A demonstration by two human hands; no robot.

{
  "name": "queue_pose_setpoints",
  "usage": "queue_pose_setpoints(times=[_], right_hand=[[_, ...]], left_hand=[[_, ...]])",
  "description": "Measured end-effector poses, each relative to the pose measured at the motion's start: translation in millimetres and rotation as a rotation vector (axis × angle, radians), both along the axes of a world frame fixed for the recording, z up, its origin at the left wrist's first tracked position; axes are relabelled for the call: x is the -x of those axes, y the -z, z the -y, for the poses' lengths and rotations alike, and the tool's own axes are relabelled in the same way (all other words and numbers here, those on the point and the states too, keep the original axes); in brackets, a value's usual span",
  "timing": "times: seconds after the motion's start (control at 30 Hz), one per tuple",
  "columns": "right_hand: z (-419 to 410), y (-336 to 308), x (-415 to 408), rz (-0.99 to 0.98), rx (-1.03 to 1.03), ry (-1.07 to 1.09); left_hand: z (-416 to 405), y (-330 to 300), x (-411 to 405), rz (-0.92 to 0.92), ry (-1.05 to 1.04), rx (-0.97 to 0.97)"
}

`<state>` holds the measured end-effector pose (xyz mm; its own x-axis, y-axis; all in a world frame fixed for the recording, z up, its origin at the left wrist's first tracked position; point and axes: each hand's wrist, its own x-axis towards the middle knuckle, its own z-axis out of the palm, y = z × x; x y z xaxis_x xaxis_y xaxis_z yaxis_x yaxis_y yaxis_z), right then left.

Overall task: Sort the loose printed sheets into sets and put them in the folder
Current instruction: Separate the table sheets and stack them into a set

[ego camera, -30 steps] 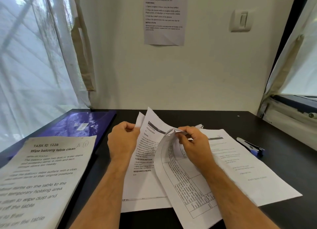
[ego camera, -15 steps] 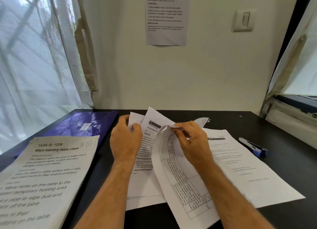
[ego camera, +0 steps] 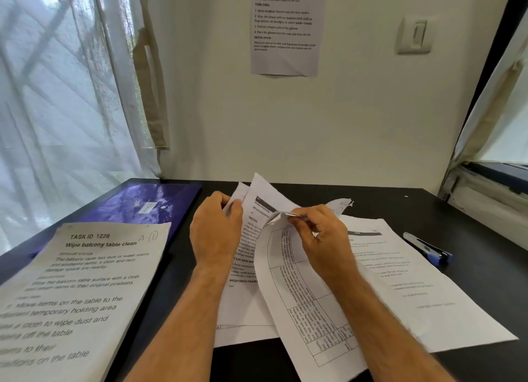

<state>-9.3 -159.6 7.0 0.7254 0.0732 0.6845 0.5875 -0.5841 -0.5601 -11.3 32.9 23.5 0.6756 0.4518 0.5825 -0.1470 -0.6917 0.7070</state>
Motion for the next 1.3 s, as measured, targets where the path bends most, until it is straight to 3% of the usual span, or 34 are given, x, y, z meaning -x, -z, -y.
queue_pose_setpoints(times=[0.13, 0.33, 0.47, 0.6, 0.77, 0.87, 1.0, 1.2, 1.3], right_hand=[[-1.4, -18.6, -2.2, 0.066, -0.003, 0.009], [-10.4, -78.5, -3.4, 0.277, -0.006, -0.019], [-18.8, -118.1, 6.0, 0.426, -0.004, -0.01], [-29.5, -149.3, 17.5, 0.412, -0.055, -0.065], [-34.2, -183.8, 27.1, 0.561, -0.119, -0.028], [-32.8, -202.5, 31.4, 0.638, -0.147, 0.02], [-30.2, -213.6, 33.0, 0.695, -0.202, 0.006], [-11.1, -207.9, 30.6, 0.663, 0.016, -0.041], [4.8, -195.4, 27.6, 0.538, 0.208, 0.04]], left_hand=[[-1.5, -19.4, 8.5, 0.049, -0.042, -0.01], [-0.8, -79.0, 20.3, 0.368, -0.056, -0.028], [5.8, -114.2, 36.8, 0.473, 0.163, 0.022], [13.3, -134.5, 53.6, 0.565, 0.393, -0.024], [16.2, -162.4, 67.2, 0.698, 0.509, -0.063], [16.5, -173.9, 68.9, 0.685, 0.603, -0.103], [19.3, -171.9, 55.8, 0.57, 0.558, -0.067], [45.3, -143.5, 55.9, 0.514, 0.641, 0.25], [60.1, -120.9, 47.9, 0.32, 0.731, 0.501]])
